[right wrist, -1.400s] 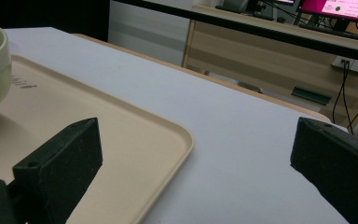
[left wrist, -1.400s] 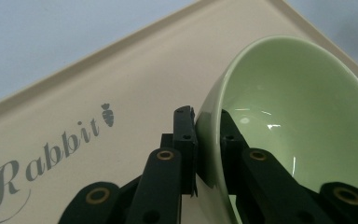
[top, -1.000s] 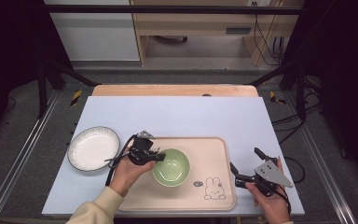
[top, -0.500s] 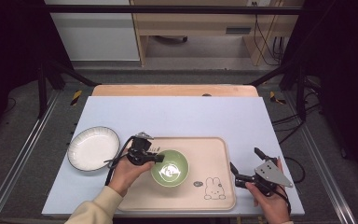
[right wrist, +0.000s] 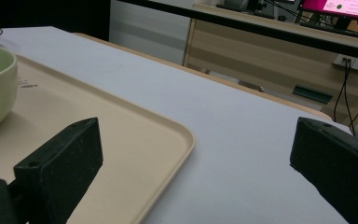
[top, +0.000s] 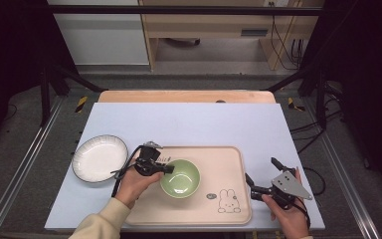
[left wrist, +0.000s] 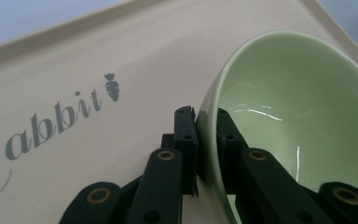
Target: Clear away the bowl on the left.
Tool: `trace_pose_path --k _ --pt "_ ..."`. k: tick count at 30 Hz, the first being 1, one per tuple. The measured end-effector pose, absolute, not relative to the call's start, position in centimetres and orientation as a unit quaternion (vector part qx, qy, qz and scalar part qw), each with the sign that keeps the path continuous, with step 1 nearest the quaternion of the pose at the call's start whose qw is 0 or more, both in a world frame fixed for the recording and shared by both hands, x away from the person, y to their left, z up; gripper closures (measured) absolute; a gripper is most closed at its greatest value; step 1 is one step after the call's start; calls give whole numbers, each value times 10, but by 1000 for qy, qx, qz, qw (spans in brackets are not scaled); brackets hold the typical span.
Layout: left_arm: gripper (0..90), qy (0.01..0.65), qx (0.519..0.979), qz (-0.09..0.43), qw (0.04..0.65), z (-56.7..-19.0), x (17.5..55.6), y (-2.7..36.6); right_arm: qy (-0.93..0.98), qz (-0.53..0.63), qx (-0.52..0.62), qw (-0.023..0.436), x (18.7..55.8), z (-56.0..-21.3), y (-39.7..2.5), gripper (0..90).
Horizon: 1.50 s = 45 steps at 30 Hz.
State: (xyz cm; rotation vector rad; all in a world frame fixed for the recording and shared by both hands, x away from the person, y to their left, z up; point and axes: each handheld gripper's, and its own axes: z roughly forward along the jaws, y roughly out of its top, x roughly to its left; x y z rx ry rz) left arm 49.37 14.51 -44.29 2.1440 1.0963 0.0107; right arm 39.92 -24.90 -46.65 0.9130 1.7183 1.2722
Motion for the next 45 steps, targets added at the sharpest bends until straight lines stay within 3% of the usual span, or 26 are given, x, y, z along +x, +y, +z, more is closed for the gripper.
trace_pose_path --k 27,45 --pt "822 419 835 14 355 -445 493 146 682 501 358 394 399 -467 -248 29" --pt "553 418 831 41 364 -442 488 148 683 500 357 396 400 -468 -247 29"
